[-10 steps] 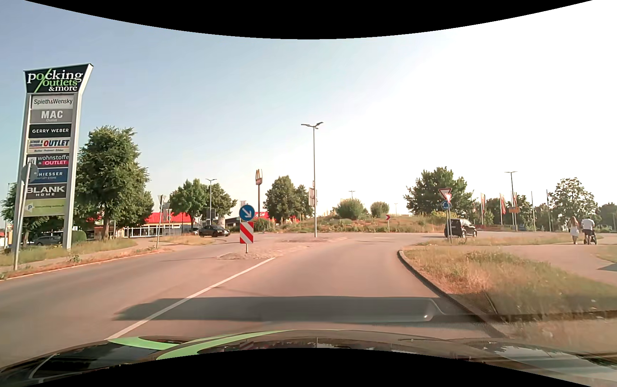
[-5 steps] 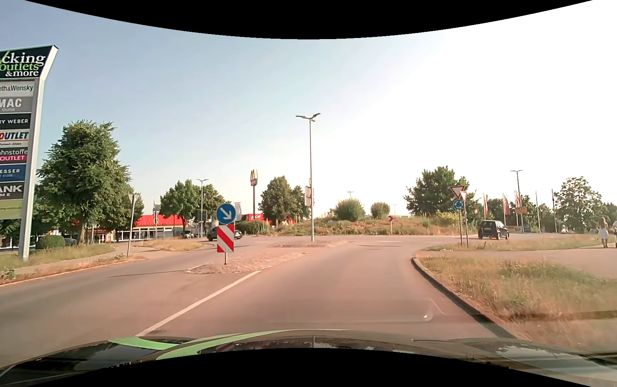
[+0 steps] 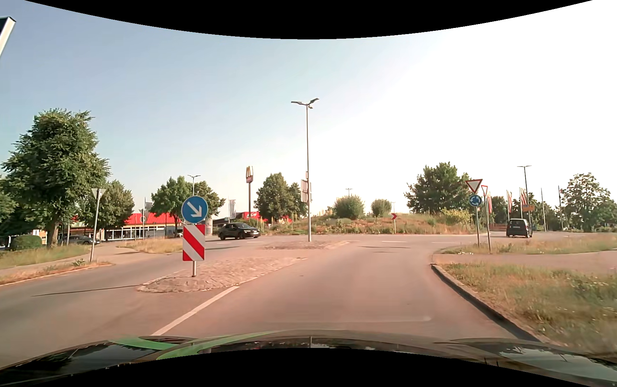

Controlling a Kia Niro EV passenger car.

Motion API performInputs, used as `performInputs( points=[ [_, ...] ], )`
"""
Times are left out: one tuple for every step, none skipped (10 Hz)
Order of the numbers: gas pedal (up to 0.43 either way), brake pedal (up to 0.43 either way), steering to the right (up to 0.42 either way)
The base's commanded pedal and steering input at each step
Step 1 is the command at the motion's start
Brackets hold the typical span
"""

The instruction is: Follow the waypoints while adhering to traffic rules and regulations

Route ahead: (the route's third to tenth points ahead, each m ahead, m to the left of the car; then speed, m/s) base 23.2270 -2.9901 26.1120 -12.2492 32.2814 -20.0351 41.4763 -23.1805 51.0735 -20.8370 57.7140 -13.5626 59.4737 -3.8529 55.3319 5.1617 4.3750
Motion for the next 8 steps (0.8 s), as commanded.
performInputs(
  points=[
    [0.000,0.000,0.077],
    [0.000,0.000,0.097],
    [0.020,0.000,0.101],
    [0.028,0.000,0.101],
    [0.028,0.000,0.101],
    [0.028,0.000,0.101],
    [0.028,0.000,0.104],
    [0.028,0.000,0.105]
  ],
)
